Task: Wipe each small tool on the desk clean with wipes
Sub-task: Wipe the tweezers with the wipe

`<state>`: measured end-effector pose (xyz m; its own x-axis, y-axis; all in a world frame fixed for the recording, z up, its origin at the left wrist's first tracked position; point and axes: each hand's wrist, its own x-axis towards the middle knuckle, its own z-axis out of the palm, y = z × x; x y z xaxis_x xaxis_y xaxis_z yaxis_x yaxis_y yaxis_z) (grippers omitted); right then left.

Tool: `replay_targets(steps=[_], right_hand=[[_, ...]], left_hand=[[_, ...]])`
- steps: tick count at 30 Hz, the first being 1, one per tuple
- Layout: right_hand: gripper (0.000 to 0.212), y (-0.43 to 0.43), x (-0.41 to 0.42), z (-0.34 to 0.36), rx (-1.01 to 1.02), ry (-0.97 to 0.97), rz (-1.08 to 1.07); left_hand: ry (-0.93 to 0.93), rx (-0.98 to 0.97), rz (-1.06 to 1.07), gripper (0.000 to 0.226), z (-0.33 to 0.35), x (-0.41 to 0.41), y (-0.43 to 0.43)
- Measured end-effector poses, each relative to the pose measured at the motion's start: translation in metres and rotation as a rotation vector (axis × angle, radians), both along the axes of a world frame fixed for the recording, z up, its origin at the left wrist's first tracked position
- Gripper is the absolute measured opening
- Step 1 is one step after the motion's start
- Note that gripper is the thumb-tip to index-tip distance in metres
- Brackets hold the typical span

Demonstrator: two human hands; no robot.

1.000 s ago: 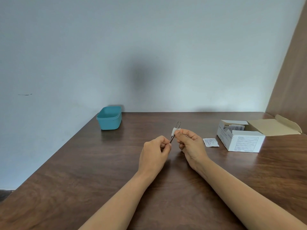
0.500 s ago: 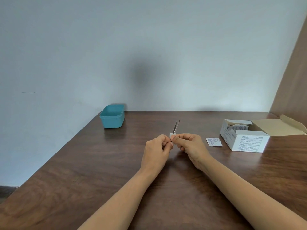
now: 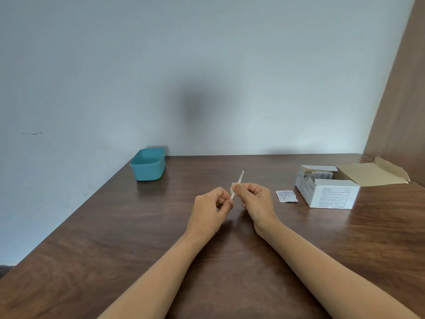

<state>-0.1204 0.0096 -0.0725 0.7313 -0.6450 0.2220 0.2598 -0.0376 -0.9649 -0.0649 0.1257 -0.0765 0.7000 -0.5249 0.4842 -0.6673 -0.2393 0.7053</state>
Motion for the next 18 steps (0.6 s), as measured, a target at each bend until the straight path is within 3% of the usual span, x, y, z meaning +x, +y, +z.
replay_targets(steps=[6, 18], right_hand=[[0.04, -0.011, 0.004, -0.001, 0.132, -0.095, -0.15], [0.016, -0.023, 0.004, 0.002, 0.332, -0.074, -0.153]], left_hand=[[-0.026, 0.071, -0.038, 0.006, -0.001, -0.006, -0.004], [-0.152, 0.135, 0.04, 0.01, -0.003, -0.005, -0.003]])
